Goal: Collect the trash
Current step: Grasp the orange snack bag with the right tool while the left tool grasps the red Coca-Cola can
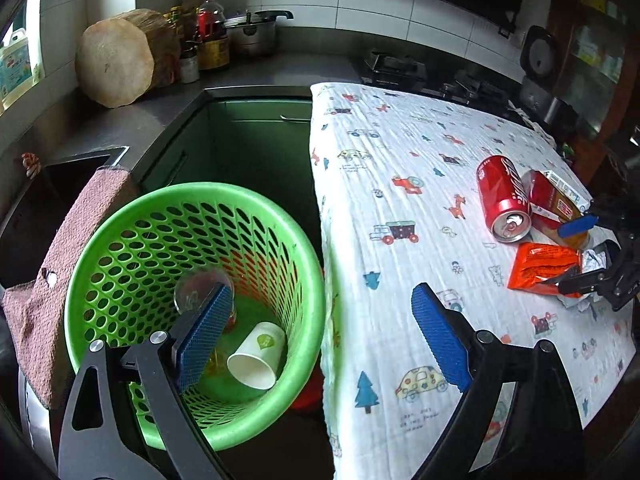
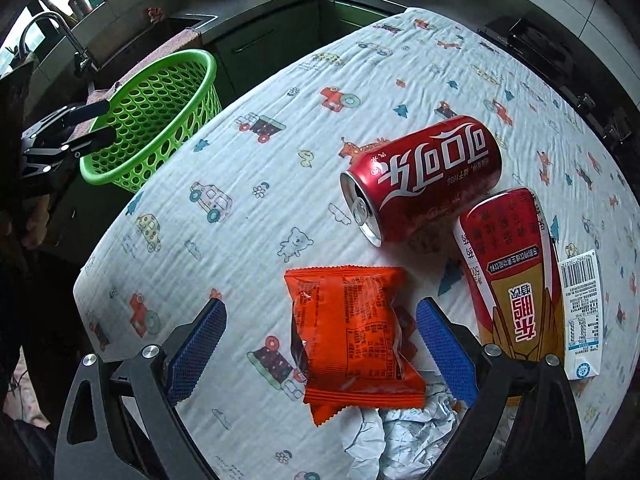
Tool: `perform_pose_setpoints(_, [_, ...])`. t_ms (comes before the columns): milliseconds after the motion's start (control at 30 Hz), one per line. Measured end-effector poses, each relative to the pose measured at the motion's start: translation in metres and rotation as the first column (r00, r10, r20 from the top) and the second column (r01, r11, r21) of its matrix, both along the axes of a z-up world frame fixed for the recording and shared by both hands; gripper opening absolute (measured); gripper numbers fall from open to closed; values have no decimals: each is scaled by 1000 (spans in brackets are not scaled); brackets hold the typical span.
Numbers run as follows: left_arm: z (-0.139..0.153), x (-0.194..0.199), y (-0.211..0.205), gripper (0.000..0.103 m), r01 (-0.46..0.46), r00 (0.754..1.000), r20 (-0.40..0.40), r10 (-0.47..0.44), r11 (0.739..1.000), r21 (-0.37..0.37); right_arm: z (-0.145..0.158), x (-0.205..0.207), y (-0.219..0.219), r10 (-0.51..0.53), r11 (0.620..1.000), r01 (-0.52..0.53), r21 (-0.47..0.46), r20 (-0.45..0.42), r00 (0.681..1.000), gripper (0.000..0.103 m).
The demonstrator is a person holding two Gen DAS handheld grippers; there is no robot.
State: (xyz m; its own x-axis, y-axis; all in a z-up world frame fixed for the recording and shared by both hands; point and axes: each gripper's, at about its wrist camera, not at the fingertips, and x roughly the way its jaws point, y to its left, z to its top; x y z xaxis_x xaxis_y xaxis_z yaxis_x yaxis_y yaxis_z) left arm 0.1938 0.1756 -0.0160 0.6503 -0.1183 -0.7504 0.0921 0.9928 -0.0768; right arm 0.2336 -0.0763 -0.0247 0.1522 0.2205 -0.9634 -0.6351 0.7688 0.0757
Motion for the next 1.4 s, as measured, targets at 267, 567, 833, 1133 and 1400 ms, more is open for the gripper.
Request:
perform_pose_setpoints(267, [9, 23, -27, 90, 33, 999, -9, -33, 999, 11, -19, 3, 0, 53, 998, -54, -22, -25, 998, 93])
perform_pose_setpoints(567, [17, 49, -74, 90, 125, 992, -17, -125, 992, -2, -28, 0, -9, 52, 998, -52, -30, -12, 999, 60])
perform_pose_setpoints(833, [23, 74, -123, 90, 216, 976, -25, -216, 976, -25, -12, -2, -36, -22, 997, 21, 71, 17, 1000, 50])
perform_pose_setpoints(1133, [20, 102, -179, 90, 316, 946, -51, -319, 947, -61, 13, -12, -63, -69, 985, 60, 164, 54, 996, 50])
perform_pose_setpoints(1400, [0, 128, -221, 89, 361, 924, -119, -365, 931, -54, 25, -23, -86, -100, 978, 85, 192, 72, 992, 50])
